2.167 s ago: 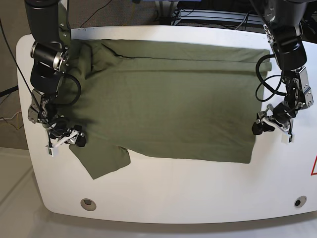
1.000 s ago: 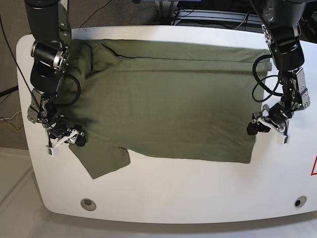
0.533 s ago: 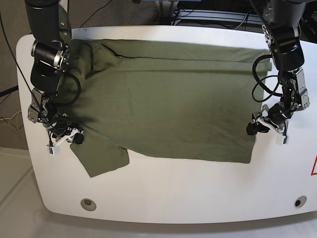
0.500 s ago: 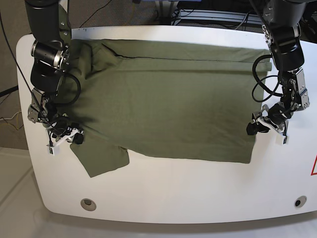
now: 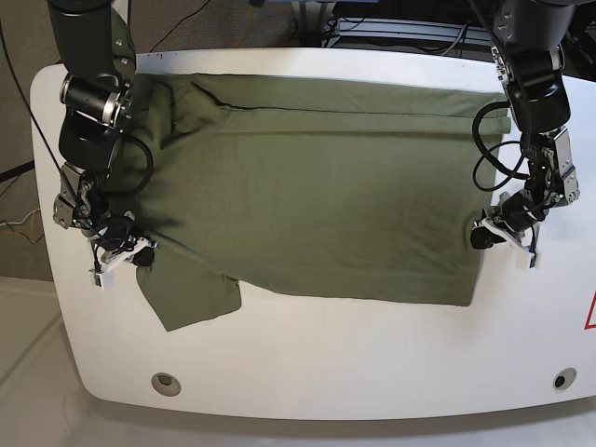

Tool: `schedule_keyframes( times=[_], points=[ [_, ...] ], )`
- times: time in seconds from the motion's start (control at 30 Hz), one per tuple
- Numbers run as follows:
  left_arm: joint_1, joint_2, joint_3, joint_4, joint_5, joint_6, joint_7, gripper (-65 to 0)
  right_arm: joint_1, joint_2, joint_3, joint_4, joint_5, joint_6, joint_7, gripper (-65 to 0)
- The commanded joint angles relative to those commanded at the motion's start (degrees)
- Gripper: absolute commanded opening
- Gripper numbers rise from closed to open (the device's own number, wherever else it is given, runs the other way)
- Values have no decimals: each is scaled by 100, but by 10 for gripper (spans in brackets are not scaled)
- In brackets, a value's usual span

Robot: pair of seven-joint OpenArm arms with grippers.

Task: Fold the T-shirt properly
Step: 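Close both grippers on the sleeve and the hem corner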

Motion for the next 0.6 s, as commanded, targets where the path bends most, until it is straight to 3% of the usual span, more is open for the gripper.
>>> schedule_keyframes(
  times=[0.6],
  points=[
    [-6, -30, -35, 11, -25, -52, -88, -650, -31, 52, -24, 288, 30, 103, -105, -650]
  ],
)
